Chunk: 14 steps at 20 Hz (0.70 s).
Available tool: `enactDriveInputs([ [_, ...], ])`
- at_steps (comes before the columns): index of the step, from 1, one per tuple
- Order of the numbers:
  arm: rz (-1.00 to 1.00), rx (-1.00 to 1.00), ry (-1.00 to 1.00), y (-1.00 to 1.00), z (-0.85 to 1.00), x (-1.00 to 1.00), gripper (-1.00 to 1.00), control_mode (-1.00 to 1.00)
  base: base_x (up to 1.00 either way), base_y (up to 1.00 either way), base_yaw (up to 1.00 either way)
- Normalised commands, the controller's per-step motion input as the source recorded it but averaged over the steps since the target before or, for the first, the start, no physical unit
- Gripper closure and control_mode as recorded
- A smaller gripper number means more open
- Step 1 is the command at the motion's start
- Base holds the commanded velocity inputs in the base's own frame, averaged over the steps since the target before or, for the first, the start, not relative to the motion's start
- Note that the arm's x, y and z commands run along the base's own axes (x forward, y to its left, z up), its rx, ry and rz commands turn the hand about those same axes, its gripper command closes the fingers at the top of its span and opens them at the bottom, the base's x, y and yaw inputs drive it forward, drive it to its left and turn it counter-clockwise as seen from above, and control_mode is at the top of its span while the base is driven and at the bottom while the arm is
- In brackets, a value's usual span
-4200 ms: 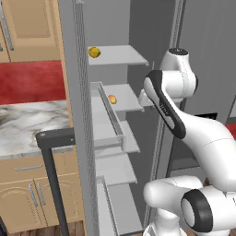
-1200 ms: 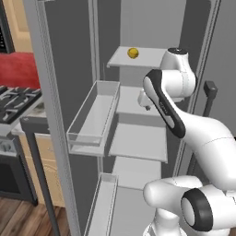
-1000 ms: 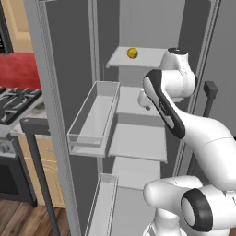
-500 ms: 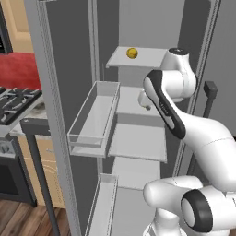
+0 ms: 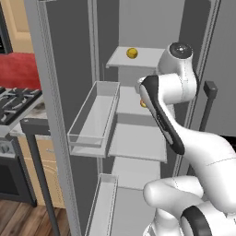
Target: Place the cold items (lemon and mango) from the fridge in one tupperware on the dining counter. Place the warm items (kebab skewer and hot dog) in the stove area in another tupperware.
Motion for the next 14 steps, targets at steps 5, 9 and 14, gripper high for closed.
enactDriveInputs([
  [5, -0.02, 0.00, -0.32, 0.03, 0.85, 0.26, -1.00, -1.00, 0.00, 0.00, 0.00],
  [9, 0.00, -0.08, -0.04, 0.00, 0.73, 0.48, -1.00, -1.00, 0.00, 0.00, 0.00],
  [14, 0.00, 0.00, 0.06, -0.02, 0.46, 0.49, -1.00, -1.00, 0.00, 0.00, 0.00],
])
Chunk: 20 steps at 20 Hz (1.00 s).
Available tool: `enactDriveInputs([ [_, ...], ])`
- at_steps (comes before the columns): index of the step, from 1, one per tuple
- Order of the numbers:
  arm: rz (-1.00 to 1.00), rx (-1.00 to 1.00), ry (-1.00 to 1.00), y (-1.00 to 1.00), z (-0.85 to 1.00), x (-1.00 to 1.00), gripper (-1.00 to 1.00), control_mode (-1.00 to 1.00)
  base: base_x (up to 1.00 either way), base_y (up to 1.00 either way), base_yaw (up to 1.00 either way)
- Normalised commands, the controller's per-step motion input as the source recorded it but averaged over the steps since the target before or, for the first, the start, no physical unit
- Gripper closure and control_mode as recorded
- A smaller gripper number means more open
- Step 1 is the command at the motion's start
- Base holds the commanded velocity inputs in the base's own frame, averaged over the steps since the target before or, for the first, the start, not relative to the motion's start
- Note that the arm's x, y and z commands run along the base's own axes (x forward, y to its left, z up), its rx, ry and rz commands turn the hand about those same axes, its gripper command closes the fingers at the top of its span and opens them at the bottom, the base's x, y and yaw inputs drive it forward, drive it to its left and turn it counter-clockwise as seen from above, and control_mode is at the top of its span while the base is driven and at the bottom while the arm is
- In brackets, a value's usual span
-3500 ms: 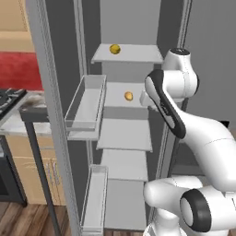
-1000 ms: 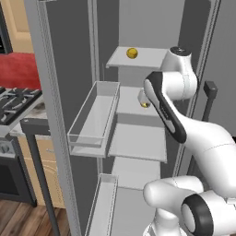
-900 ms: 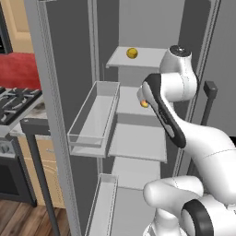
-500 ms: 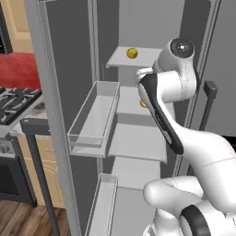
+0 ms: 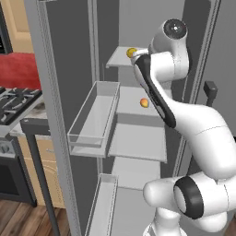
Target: Place the cold items (lemon and mango) from the fridge in one tupperware on the dining counter. Place the warm items (kebab skewer and hot dog) in the stove area in another tupperware.
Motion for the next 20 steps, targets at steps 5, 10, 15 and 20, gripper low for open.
enactDriveInputs([
  [5, 0.00, 0.02, 0.00, -0.04, -0.10, 0.74, -1.00, -1.00, 0.00, 0.00, 0.00],
  [10, 0.00, 0.00, 0.00, 0.00, -0.10, 0.56, -1.00, -1.00, 0.00, 0.00, 0.00],
  [15, -0.01, 0.00, 0.03, 0.00, 0.00, 0.51, -1.00, -1.00, 0.00, 0.00, 0.00],
  [20, -0.01, 0.00, 0.07, -0.09, -0.05, 0.52, -1.00, -1.00, 0.00, 0.00, 0.00],
])
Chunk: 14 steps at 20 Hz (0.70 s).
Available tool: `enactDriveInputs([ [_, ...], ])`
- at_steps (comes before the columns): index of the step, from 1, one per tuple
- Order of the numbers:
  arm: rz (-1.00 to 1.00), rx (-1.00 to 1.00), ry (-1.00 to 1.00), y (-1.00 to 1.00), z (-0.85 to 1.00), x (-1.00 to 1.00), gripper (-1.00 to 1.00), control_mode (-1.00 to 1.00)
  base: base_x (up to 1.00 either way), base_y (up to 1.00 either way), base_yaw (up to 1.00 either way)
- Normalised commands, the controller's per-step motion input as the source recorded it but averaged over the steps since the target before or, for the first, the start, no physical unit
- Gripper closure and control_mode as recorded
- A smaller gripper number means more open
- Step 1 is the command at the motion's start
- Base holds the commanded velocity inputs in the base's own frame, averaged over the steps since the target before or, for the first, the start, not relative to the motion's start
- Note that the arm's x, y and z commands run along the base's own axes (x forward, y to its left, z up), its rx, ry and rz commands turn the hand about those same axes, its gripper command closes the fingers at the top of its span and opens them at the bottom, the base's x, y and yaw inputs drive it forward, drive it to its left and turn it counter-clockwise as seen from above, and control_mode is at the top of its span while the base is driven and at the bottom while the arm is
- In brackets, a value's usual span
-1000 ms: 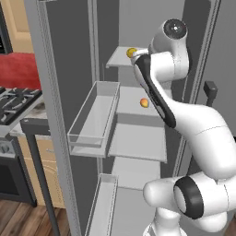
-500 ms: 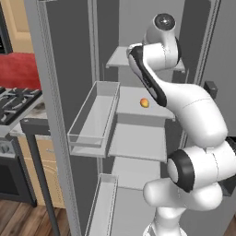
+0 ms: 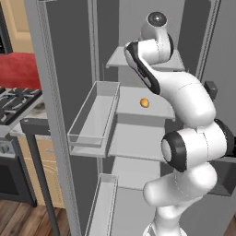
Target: Place the cold items (lemon and mango) from the fridge in one tupperware on the dining counter. Place the warm items (kebab skewer and hot dog) in the stove area in another tupperware.
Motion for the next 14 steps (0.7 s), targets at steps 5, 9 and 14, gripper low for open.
enactDriveInputs([
  [5, 0.00, 0.00, 0.10, -0.08, -0.04, 0.51, -1.00, -1.00, 0.00, 0.00, 0.00],
  [9, -0.01, 0.00, 0.17, 0.00, -0.03, 0.61, -1.00, -1.00, 0.00, 0.00, 0.00],
  [14, 0.00, 0.00, 0.06, 0.00, -0.03, 0.55, -1.00, -1.00, 0.00, 0.00, 0.00],
])
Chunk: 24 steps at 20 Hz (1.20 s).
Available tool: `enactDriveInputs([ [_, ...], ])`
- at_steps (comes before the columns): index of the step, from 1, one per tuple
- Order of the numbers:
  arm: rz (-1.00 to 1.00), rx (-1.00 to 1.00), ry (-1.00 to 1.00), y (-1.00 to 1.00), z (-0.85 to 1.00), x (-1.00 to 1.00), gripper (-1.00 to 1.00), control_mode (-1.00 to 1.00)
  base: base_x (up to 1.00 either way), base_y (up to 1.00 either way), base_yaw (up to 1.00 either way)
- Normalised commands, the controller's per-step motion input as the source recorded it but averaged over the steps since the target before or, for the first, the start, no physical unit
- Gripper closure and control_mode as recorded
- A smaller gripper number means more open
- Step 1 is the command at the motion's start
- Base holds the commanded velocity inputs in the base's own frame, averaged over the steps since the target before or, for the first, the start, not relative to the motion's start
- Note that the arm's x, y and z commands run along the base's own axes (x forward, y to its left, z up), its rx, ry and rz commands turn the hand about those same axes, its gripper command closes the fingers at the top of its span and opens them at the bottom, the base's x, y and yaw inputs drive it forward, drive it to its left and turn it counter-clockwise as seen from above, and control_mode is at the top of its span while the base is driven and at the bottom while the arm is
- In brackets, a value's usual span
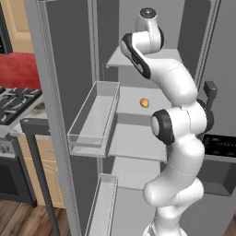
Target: Place the cold items (lemon and mango) from the fridge in one tupperware on the dining counter. Place the warm items (kebab skewer and hot dog) in the stove area in another tupperware.
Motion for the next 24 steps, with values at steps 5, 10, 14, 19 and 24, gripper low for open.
enactDriveInputs([
  [5, 0.00, 0.00, 0.00, -0.01, -0.03, 0.46, -1.00, -1.00, 0.00, 0.00, 0.00],
  [10, 0.00, 0.00, 0.00, 0.00, -0.18, 0.41, -1.00, -1.00, 0.00, 0.00, 0.00],
  [14, 0.00, 0.00, -0.10, 0.00, -0.27, 0.49, -1.00, -1.00, 0.00, 0.00, 0.00],
  [19, 0.01, 0.00, -0.03, -0.01, -0.06, 0.41, -1.00, -1.00, 0.00, 0.00, 0.00],
  [24, 0.00, 0.02, 0.00, -0.01, -0.01, 0.04, -1.00, -1.00, 0.00, 0.00, 0.00],
])
